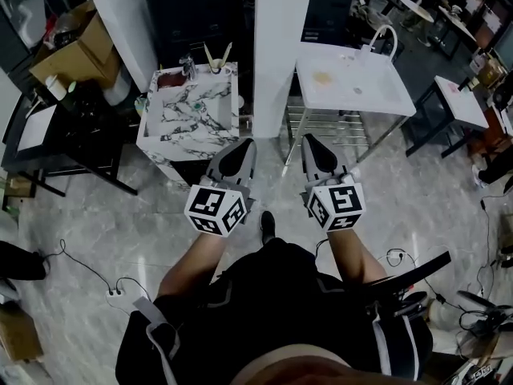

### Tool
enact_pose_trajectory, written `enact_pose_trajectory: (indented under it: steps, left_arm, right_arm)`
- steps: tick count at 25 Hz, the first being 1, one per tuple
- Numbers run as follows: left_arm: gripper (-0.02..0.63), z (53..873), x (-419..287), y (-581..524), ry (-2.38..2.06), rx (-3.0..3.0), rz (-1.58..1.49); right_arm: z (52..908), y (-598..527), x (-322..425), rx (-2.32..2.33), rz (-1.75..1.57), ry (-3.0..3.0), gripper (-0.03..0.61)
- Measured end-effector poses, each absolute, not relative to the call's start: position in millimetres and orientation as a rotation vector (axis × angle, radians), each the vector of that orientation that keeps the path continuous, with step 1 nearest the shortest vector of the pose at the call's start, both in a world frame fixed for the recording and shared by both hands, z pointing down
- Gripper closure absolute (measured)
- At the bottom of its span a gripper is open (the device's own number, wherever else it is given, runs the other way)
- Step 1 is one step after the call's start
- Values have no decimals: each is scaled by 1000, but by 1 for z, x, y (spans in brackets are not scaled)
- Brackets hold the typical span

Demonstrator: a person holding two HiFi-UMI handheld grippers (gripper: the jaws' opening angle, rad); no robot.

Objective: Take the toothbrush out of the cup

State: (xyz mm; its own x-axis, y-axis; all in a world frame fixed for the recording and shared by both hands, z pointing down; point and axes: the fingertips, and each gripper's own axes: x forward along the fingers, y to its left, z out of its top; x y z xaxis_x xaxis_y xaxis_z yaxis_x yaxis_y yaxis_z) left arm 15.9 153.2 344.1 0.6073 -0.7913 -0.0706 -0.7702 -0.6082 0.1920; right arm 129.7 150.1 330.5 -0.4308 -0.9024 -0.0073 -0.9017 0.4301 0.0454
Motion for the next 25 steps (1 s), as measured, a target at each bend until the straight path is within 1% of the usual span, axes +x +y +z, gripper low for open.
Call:
enact_pose_trajectory:
  steps: [18,22,25]
  left_arm:
    - [611,335,-2,29,-1443,2633,-176]
    - [611,329,3,8,-1433,2640,-210]
    - [611,332,10,-8,-1446,2639,-179]
  right_arm:
    - [324,14,105,1505,-24,-2776,557]
    - [323,-10,102,1460,-17,-2794,557]
    - [327,-26,104,1445,-1,-2801,557]
